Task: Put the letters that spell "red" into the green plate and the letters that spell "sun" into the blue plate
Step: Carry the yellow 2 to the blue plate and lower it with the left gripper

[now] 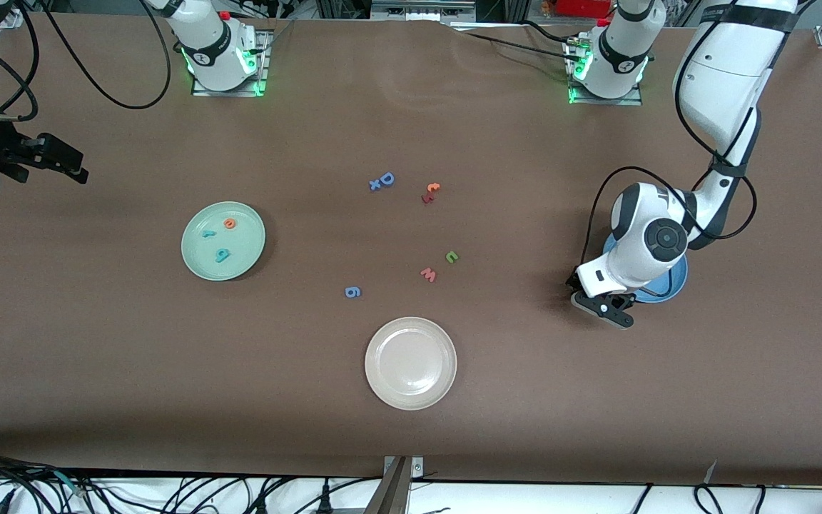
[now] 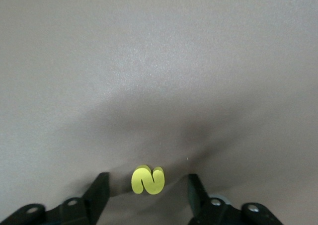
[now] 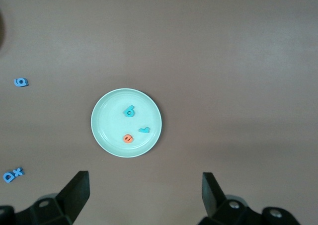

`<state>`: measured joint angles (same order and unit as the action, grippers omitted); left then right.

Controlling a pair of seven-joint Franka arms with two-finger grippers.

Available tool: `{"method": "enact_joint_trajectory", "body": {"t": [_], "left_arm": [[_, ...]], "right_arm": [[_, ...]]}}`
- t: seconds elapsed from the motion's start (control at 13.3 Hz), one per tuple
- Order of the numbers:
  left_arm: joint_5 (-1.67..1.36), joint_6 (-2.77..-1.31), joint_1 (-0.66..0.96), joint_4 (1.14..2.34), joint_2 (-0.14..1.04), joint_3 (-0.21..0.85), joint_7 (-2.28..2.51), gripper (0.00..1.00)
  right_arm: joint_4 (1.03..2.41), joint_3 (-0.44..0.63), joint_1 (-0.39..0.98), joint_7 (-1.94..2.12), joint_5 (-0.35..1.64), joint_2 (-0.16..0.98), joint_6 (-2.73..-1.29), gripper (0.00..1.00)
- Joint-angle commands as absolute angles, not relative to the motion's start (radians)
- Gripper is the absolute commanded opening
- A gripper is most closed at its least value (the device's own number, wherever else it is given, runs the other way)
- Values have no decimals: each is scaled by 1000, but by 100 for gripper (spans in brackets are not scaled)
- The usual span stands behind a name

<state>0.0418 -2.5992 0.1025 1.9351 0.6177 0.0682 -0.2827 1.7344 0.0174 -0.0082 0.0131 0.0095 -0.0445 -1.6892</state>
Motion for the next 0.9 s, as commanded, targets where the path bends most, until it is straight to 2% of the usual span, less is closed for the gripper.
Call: {"method": "enact_joint_trajectory", "body": {"t": [0.0, 0.15, 0.45, 0.68, 0.83], "left_arm": [[84, -2606, 118, 1921, 634, 52, -288, 42], [112, -2606, 118, 1916, 634, 45, -290, 32], [114, -2603, 117, 1914, 626, 44, -313, 23], [110, -2591, 115, 1905, 592, 44, -327, 23], [103, -2498, 106, 1876, 559, 46, -333, 23]], "right_arm": [[1720, 12, -12, 6, 29, -46, -1672, 100], [1720, 14, -12, 6, 29, -46, -1672, 100], [1720, 12, -11, 6, 29, -48, -1672, 100], [1720, 12, -11, 6, 29, -46, -1672, 100], [1720, 12, -11, 6, 29, -46, -1672, 100]]}}
